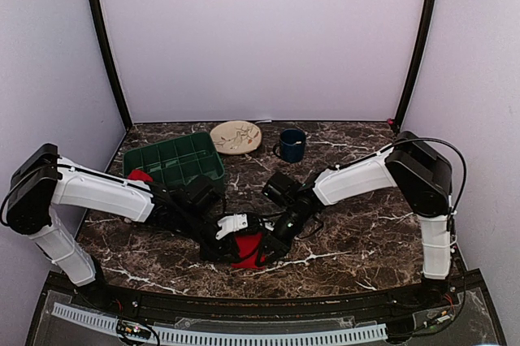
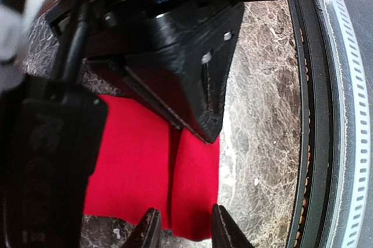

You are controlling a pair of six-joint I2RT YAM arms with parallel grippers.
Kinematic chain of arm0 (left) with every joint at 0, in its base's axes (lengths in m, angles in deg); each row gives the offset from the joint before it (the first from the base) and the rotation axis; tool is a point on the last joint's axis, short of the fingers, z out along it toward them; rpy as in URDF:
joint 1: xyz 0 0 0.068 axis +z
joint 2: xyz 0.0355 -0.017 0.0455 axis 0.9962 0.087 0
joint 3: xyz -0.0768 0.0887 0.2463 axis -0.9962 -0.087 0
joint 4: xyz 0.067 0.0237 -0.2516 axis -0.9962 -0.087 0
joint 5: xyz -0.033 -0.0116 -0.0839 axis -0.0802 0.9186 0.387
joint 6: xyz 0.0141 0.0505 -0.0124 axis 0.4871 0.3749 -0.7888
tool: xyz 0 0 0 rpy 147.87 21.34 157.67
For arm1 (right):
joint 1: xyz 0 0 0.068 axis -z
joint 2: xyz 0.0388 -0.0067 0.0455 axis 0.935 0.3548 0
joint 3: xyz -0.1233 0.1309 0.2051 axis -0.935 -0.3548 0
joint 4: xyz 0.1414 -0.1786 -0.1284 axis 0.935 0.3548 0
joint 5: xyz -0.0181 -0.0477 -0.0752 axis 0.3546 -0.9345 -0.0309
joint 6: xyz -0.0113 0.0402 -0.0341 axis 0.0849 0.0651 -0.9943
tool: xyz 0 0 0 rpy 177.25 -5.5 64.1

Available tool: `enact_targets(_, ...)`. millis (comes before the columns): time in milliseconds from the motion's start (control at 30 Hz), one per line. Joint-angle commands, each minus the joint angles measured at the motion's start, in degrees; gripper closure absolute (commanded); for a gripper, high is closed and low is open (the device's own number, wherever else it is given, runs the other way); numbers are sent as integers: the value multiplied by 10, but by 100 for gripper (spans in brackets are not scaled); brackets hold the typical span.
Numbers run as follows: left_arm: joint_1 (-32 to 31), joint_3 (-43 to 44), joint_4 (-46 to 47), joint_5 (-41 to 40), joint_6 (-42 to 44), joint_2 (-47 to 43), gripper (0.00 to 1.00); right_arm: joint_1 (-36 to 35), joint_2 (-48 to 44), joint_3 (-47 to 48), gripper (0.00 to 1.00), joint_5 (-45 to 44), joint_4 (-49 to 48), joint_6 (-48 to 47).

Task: Roll the socks
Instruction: Roll the sock at the center of the board.

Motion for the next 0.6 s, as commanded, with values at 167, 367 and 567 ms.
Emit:
enact_targets(167,-21,22,-26,-11,20,15,69,6,17,15,96,19,14,-3)
enact_targets(367,-36,34,-37,-40,29,33,69,7,18,16,96,22,16,-4)
enact_targets(567,-45,44,-42,-65,34,51,69,7,20,17,96,26,19,-5)
